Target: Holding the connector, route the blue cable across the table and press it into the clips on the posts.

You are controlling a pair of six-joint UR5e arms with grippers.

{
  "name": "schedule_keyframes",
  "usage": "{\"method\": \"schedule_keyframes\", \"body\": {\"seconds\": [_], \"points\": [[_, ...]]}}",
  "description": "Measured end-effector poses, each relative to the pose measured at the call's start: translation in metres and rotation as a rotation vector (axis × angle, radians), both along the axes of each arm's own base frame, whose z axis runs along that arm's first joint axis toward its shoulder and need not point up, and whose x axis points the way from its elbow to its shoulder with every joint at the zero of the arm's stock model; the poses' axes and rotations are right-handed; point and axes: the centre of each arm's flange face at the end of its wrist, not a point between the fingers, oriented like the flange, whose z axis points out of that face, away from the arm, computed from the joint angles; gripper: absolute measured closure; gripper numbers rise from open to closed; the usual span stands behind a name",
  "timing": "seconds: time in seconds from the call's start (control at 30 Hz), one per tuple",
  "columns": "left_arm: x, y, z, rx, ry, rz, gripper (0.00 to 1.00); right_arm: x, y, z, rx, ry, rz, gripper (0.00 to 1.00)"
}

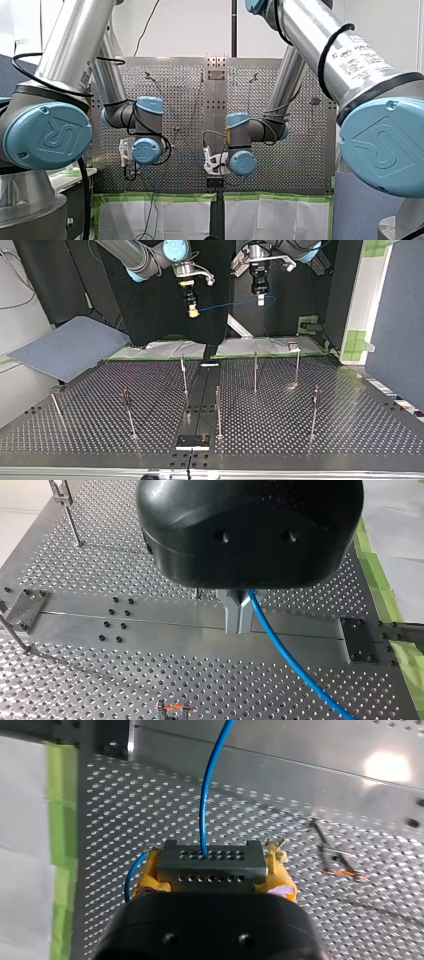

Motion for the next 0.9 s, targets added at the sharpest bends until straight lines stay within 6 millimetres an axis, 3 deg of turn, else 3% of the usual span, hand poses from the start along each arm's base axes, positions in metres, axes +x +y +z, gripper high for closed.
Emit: {"method": "schedule_keyframes", "body": {"seconds": [0.4, 0.6, 0.9], "points": [[-0.002, 0.001, -0.004, 0.005, 0.006, -0.003, 1.0, -0.006, 0.006, -0.003, 0.059, 0.07, -0.001, 1.0], [-0.002, 0.001, 0.0, 0.011, 0.005, -0.006, 1.0, 0.008, 0.001, 0.028, 0.048, 0.025, 0.009, 1.0], [0.016, 0.008, 0.034, 0.002, -0.034, 0.078, 1.0, 0.022, -0.004, 0.078, 0.039, -0.047, 0.076, 1.0]]}}
